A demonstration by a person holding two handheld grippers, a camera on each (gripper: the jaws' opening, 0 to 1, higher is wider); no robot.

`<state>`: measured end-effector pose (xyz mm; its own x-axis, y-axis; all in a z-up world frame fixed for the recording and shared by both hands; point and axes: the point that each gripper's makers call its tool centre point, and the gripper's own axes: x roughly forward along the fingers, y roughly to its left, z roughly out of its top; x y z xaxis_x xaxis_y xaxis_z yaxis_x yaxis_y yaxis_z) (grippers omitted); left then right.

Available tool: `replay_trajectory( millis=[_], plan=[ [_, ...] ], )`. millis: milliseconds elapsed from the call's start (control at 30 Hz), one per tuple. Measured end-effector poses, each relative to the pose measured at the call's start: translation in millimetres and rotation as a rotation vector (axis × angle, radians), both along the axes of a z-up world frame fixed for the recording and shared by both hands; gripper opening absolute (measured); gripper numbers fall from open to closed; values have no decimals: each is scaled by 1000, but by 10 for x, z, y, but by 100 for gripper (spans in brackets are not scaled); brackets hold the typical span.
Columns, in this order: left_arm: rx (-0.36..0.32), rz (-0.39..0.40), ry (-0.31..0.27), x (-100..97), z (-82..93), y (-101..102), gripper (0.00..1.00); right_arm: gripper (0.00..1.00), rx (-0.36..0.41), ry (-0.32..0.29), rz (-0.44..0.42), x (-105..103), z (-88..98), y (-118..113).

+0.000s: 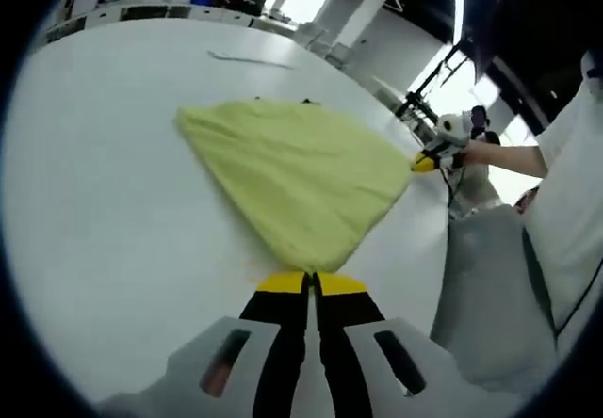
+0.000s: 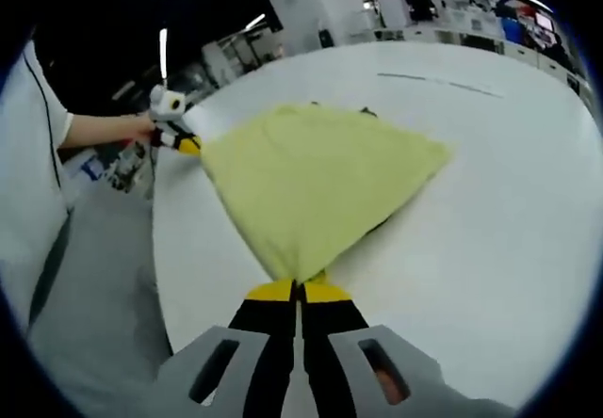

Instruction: Fold the garment on the visible template until the final outline fits inside the template.

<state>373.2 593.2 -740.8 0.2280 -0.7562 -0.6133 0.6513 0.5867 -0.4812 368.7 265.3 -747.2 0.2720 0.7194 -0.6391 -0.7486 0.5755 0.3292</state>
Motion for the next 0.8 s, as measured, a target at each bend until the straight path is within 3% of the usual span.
replay_trajectory(
  millis=[367,800],
  plan=[
    [7,-19,23,-134,-27,9,0,2,-27,10,34,-52,-11,-89],
    [100,-104,11,-192,-49,101,0,1,-22,22,34,-108,-12,-158]
  ],
)
